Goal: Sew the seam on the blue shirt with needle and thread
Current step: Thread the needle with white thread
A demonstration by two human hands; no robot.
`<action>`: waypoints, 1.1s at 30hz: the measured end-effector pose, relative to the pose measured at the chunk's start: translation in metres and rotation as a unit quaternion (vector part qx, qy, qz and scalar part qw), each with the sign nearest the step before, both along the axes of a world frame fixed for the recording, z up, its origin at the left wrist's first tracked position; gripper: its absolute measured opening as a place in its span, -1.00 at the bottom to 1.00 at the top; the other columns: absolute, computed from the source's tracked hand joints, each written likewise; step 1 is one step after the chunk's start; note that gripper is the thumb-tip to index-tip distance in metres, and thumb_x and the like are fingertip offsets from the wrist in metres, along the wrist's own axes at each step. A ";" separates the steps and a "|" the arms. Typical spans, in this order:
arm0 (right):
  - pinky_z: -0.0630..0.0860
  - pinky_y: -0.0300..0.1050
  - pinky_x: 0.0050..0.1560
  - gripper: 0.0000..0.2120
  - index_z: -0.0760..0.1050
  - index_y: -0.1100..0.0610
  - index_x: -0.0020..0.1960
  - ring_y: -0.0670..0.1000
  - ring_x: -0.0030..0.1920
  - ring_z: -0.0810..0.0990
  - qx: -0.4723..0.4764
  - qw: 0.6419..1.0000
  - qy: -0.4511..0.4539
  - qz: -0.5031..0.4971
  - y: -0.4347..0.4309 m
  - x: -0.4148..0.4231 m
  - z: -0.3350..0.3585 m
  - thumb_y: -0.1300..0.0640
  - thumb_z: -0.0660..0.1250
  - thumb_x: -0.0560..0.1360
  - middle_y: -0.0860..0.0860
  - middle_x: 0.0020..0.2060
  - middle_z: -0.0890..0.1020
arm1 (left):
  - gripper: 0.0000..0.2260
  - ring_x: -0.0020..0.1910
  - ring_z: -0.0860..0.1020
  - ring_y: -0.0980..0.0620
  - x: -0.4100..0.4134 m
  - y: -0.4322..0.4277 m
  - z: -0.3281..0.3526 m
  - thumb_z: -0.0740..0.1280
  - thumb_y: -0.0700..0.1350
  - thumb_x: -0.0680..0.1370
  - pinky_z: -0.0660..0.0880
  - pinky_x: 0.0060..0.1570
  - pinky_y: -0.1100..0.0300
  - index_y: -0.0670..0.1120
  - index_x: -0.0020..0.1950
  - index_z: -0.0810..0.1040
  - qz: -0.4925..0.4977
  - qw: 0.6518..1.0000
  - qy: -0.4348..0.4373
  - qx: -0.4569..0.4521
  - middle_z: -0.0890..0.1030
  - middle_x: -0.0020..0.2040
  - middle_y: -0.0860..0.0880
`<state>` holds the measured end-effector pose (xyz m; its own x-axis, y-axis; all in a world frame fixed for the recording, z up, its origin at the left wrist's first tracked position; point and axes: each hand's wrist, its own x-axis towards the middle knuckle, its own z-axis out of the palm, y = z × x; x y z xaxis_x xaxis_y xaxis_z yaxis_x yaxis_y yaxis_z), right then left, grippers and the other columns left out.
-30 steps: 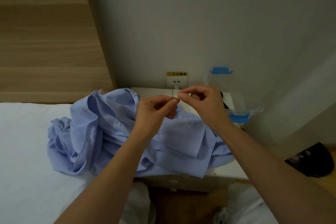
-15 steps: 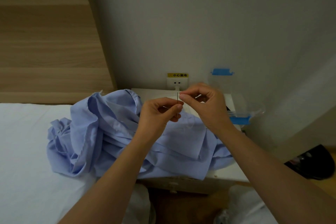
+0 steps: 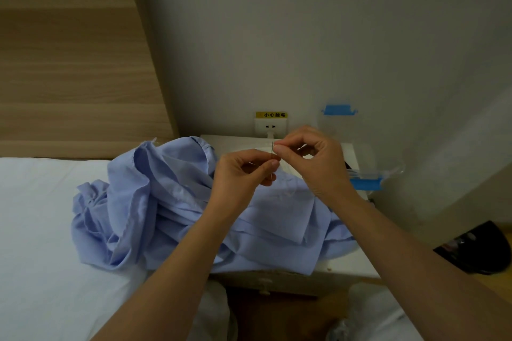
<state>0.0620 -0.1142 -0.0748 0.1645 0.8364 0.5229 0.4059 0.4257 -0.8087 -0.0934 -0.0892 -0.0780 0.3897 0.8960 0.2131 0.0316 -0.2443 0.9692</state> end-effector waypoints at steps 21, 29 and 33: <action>0.48 -0.35 -0.20 -0.92 0.58 0.04 -0.17 -0.09 -0.23 0.57 0.011 1.000 -0.007 -0.010 0.001 0.000 -0.001 0.19 0.44 0.45 -0.08 -0.25 0.60 | -0.86 -0.30 0.63 0.11 0.001 0.000 -0.001 0.37 -0.28 0.50 0.56 -0.22 0.32 -0.09 0.00 0.63 -0.007 1.000 -0.010 0.006 0.67 -0.23 0.00; 0.49 -0.32 -0.20 -0.97 0.60 0.09 -0.16 -0.07 -0.23 0.58 0.009 1.000 -0.008 -0.013 0.001 0.000 -0.002 0.15 0.43 0.44 -0.04 -0.25 0.61 | -0.87 -0.29 0.63 0.06 0.001 0.001 -0.003 0.37 -0.30 0.51 0.58 -0.21 0.28 -0.16 0.02 0.64 -0.004 1.000 -0.014 0.014 0.67 -0.22 -0.08; 0.50 -0.31 -0.20 -0.93 0.60 0.09 -0.17 -0.08 -0.23 0.58 0.015 1.000 -0.009 -0.015 0.002 0.000 -0.002 0.10 0.43 0.44 -0.05 -0.25 0.60 | -0.86 -0.30 0.63 0.09 0.001 0.000 -0.002 0.37 -0.31 0.51 0.57 -0.22 0.30 -0.17 0.04 0.63 -0.008 1.000 -0.015 0.016 0.66 -0.22 -0.06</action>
